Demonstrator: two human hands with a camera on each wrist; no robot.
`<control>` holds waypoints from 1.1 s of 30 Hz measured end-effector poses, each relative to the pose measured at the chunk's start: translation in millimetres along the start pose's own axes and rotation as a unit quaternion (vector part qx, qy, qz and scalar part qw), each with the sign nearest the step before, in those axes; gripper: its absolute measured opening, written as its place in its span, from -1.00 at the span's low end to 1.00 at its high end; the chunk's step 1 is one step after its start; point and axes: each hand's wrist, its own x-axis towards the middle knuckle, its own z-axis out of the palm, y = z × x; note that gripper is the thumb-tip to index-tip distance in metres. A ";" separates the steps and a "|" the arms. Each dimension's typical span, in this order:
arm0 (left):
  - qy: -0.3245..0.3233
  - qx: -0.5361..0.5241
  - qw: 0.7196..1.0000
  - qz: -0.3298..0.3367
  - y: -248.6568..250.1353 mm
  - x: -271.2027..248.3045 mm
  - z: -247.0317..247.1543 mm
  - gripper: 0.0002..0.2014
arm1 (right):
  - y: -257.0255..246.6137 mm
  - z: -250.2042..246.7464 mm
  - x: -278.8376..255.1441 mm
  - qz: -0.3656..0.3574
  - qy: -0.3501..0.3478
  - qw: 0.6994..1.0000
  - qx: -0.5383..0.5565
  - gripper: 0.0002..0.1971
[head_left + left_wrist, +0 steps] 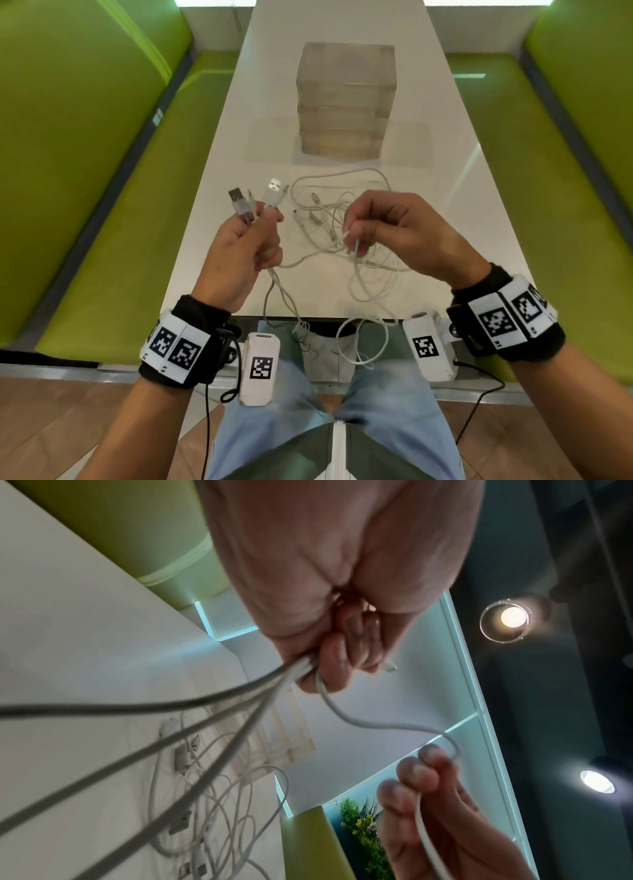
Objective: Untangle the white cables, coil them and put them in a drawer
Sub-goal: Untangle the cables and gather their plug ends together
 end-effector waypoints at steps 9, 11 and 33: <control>0.009 -0.086 0.996 0.022 8.1 3.4 3.7 -0.75 | 43.4 21.1 -10.1 0.201 -0.266 0.918 -0.215 -0.68; 0.001 -0.080 0.997 0.017 6.1 2.3 5.6 -0.74 | 44.2 20.0 -8.6 0.210 -0.215 0.936 -0.184 -0.66; -0.016 -0.036 0.999 -0.019 -4.2 4.6 13.1 -0.72 | 75.2 -66.0 5.5 0.303 0.080 0.892 -0.324 -0.78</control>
